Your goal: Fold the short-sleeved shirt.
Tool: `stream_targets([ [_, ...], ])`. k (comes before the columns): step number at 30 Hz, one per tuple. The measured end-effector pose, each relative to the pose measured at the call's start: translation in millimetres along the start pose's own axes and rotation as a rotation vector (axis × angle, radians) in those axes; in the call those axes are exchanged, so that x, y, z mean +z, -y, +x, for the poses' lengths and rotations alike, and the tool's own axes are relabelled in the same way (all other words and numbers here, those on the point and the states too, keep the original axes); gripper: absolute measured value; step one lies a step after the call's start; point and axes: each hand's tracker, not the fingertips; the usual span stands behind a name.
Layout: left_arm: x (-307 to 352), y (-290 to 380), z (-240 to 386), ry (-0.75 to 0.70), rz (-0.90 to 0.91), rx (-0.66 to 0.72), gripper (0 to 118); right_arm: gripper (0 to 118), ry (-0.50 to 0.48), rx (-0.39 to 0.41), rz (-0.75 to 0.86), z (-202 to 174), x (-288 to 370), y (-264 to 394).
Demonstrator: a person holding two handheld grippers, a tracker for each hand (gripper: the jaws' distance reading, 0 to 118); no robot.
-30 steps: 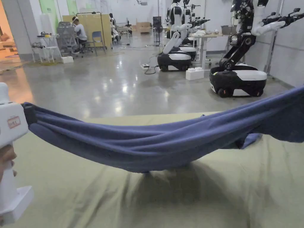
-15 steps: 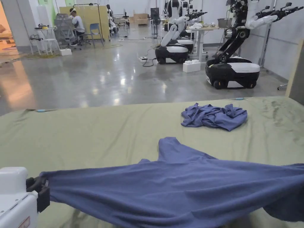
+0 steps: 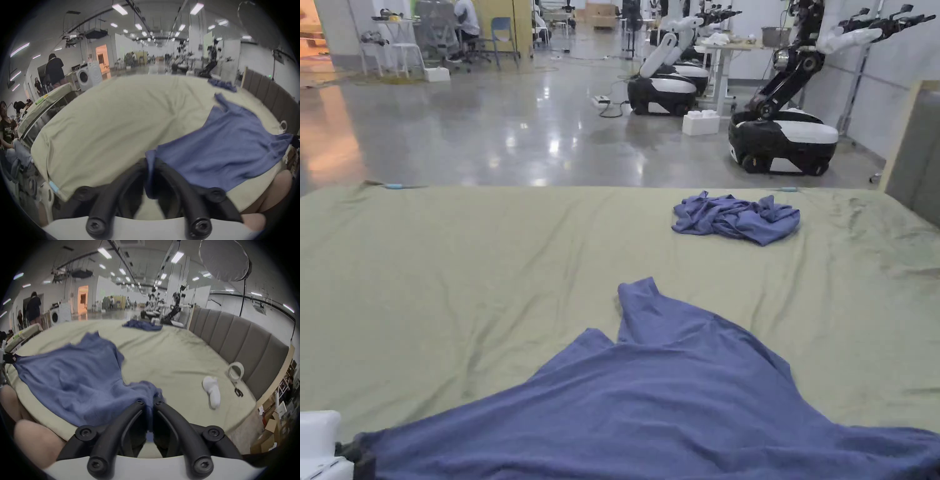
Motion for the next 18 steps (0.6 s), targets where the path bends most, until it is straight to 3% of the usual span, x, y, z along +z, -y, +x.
stream_targets([
  [1, -5, 3, 0, -0.056, -0.027, 0.007, 114, 60, -0.001, -0.011, -0.044, 2, -6, 5],
  [2, -9, 4, -4, -0.089, -0.051, 0.041, 118, 94, -0.001, -0.03, -0.081, 11, -18, 15],
  [3, -11, 5, -10, -0.052, -0.069, 0.073, 118, 117, -0.013, -0.058, -0.099, 13, -20, 19],
  [5, 5, 0, -10, -0.021, 0.006, 0.149, 118, 117, -0.019, -0.071, -0.101, 16, -16, 25],
  [8, 35, -10, -9, -0.012, 0.034, 0.128, 118, 117, -0.011, -0.07, -0.09, 16, 8, 25],
  [10, 69, -9, -10, 0.023, 0.155, 0.13, 118, 117, -0.014, -0.07, -0.076, 13, 37, 21],
  [11, 90, -9, -9, 0.047, 0.216, 0.123, 116, 117, -0.066, -0.08, -0.045, 9, 52, 17],
  [12, 111, -7, -7, 0.047, 0.273, 0.115, 98, 116, -0.091, -0.09, -0.017, 4, 69, 13],
  [13, 127, -3, -7, 0.031, 0.322, 0.11, 74, 111, -0.113, -0.096, 0.037, -4, 85, 9],
  [14, 143, 1, -4, 0.012, 0.379, 0.103, 42, 97, -0.148, -0.103, 0.112, -14, 106, 4],
  [15, 154, 3, -2, 0.004, 0.412, 0.1, 0, 48, -0.171, -0.103, 0.176, -22, 118, 1],
  [16, 167, 6, -2, -0.007, 0.46, 0.119, 0, 5, -0.17, -0.097, 0.22, -34, 124, -5],
  [17, 172, 6, -1, 0.027, 0.435, 0.105, 0, 3, -0.123, -0.08, 0.246, -45, 129, -10],
  [18, 173, 4, 0, 0.063, 0.415, 0.092, 0, 3, -0.168, -0.071, 0.267, -55, 131, -17],
])
